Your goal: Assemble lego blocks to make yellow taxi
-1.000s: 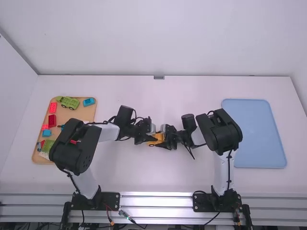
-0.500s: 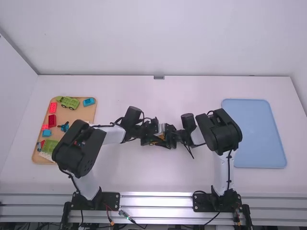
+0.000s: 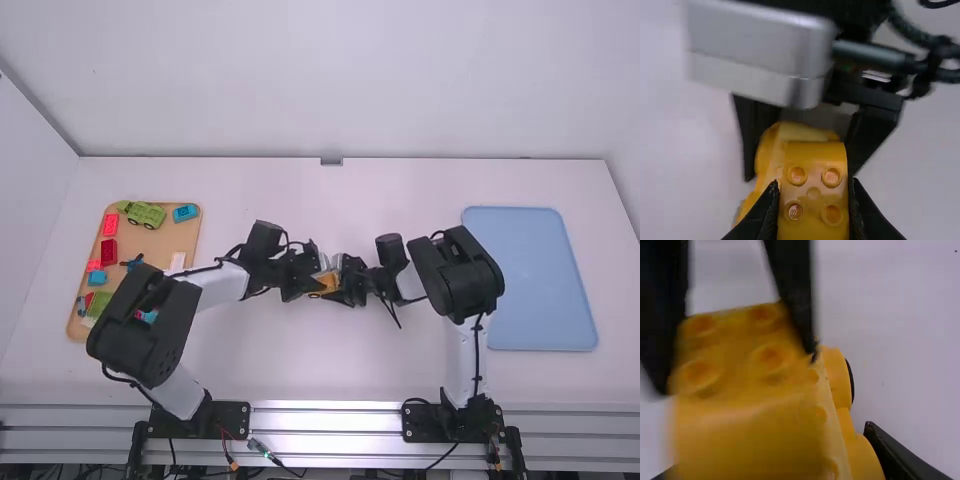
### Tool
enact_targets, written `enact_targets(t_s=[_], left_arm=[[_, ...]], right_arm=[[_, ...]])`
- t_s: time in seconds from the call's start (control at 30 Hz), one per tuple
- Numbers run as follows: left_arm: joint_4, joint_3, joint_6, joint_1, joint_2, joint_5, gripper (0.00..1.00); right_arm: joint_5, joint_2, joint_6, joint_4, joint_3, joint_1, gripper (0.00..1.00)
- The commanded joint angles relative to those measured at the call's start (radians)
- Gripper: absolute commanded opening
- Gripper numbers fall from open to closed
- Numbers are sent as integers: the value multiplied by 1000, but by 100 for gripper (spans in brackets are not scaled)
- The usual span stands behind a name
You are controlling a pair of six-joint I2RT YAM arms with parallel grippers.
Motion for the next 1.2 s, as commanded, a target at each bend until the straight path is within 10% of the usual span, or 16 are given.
enact_targets(t_s=[0.0,0.33,1.17], left_arm=[[-8,-12,71,80,-22,75,2],[82,-62,87,144,6,298,2],[71,-11,98,35,127,193,2]], right_arm=[[27,16,11,-23,-24,3,44],[-3,16,-11,-23,-24,3,44],[-4,16,-11,-24,-24,3,44]])
